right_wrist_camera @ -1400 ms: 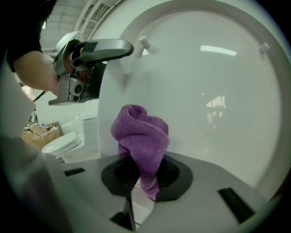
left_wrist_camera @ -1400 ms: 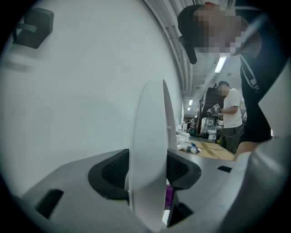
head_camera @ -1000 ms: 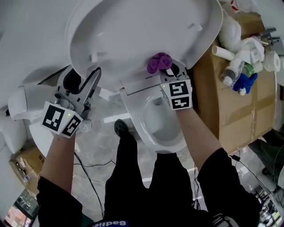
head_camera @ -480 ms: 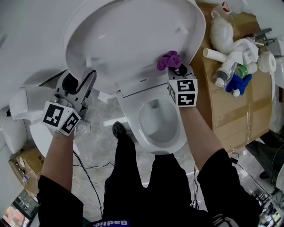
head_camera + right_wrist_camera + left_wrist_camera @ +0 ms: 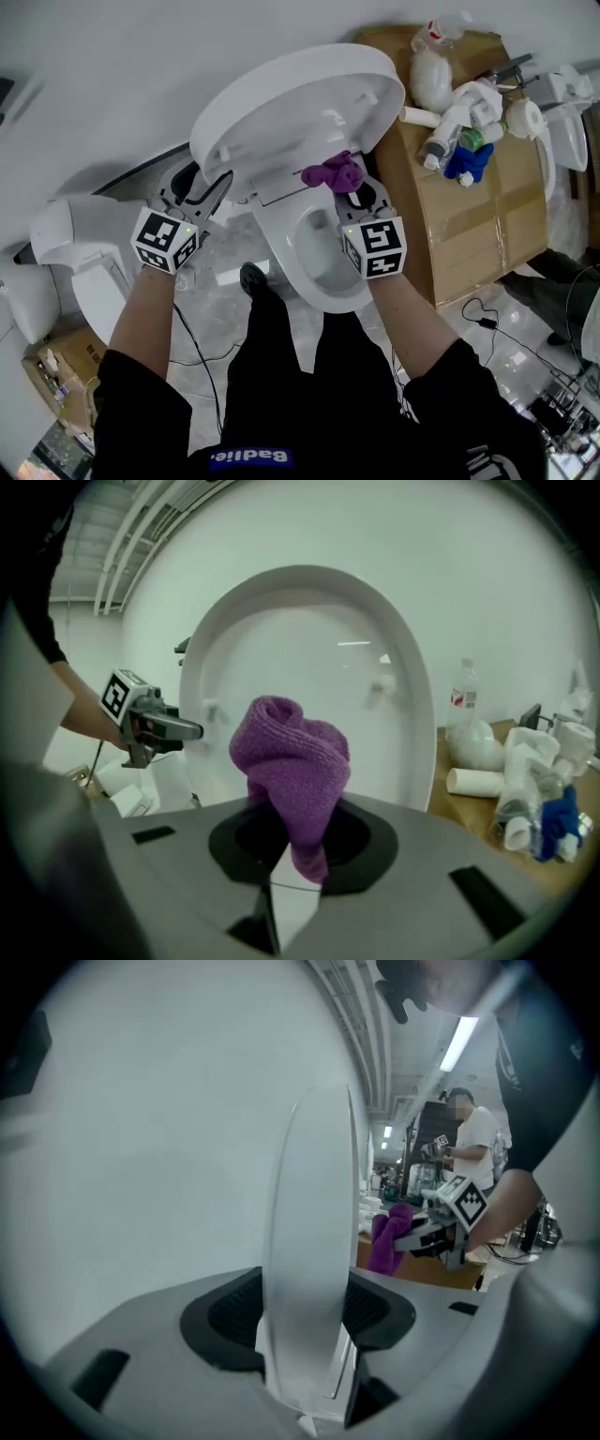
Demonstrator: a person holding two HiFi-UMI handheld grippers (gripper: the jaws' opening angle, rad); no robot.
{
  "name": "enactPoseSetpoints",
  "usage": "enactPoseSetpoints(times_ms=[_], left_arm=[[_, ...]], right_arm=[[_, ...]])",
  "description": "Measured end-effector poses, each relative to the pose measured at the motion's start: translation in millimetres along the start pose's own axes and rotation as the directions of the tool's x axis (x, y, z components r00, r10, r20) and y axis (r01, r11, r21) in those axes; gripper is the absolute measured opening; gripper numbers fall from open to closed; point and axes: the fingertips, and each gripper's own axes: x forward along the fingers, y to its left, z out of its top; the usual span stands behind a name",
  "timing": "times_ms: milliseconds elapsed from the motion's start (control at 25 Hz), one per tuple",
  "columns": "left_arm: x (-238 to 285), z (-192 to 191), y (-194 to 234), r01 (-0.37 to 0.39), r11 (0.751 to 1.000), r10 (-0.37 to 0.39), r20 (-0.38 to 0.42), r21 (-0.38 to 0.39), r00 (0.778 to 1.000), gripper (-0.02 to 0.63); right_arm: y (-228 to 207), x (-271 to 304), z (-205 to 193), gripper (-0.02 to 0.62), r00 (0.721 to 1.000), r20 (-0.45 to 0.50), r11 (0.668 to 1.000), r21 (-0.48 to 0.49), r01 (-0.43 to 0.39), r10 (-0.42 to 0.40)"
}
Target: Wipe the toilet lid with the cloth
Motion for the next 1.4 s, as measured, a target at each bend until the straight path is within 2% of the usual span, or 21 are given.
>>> enactPoseSetpoints(times_ms=[160, 320, 440, 520, 600, 680, 760, 840, 960, 1080, 1200, 1400], left_arm=[[-10, -9, -30, 0.093, 0.993, -0.087, -0.080, 0.072, 0.993, 0.229], [-24, -19, -67, 0.206, 0.969, -0.186, -0.147, 0.137, 0.971, 0.239], [-43, -28, -88, 0.252, 0.955, -0.224, -0.174, 0.159, 0.959, 0.241], [-64, -33, -95, 0.246, 0.961, -0.223, -0.170, 0.130, 0.960, 0.241], [-85, -27, -95, 0.204, 0.976, -0.194, -0.126, 0.073, 0.973, 0.241], [-101, -6, -85, 0.137, 0.990, -0.138, -0.039, -0.018, 0.990, 0.239], [-107, 23, -78, 0.095, 0.989, -0.089, 0.058, -0.112, 0.994, 0.200], [-101, 51, -79, 0.101, 0.982, -0.081, 0.130, -0.161, 0.988, 0.139], [-79, 82, -89, 0.143, 0.975, -0.112, 0.182, -0.169, 0.977, 0.089], [-60, 97, -104, 0.190, 0.964, -0.151, 0.205, -0.186, 0.967, 0.057], [-53, 95, -120, 0.214, 0.956, -0.175, 0.194, -0.201, 0.965, 0.035], [-54, 58, -165, 0.202, 0.958, -0.194, 0.058, -0.205, 0.979, 0.031]], right_arm=[[25, -76, 13, 0.066, 1.000, -0.022, 1.000, -0.011, -0.004, 0.003], [34, -151, 28, 0.066, 0.999, -0.035, 0.999, -0.047, 0.027, -0.029], [34, -191, 39, 0.066, 0.998, -0.027, 0.996, -0.062, 0.059, -0.061], [37, -214, 48, 0.066, 0.997, -0.018, 0.996, -0.064, 0.067, -0.069], [42, -233, 61, 0.066, 0.997, 0.003, 0.996, -0.063, 0.071, -0.071], [46, -246, 82, 0.066, 0.997, 0.038, 0.995, -0.067, 0.068, -0.065], [49, -255, 103, 0.066, 0.996, 0.074, 0.995, -0.080, 0.062, -0.056], [50, -261, 120, 0.066, 0.993, 0.102, 0.993, -0.101, 0.062, -0.052], [47, -264, 139, 0.066, 0.990, 0.130, 0.990, -0.124, 0.072, -0.056], [43, -267, 152, 0.066, 0.987, 0.153, 0.990, -0.126, 0.070, -0.050], [42, -271, 160, 0.066, 0.984, 0.174, 0.990, -0.129, 0.053, -0.030], [43, -284, 168, 0.066, 0.977, 0.202, 0.983, -0.181, -0.033, 0.070]])
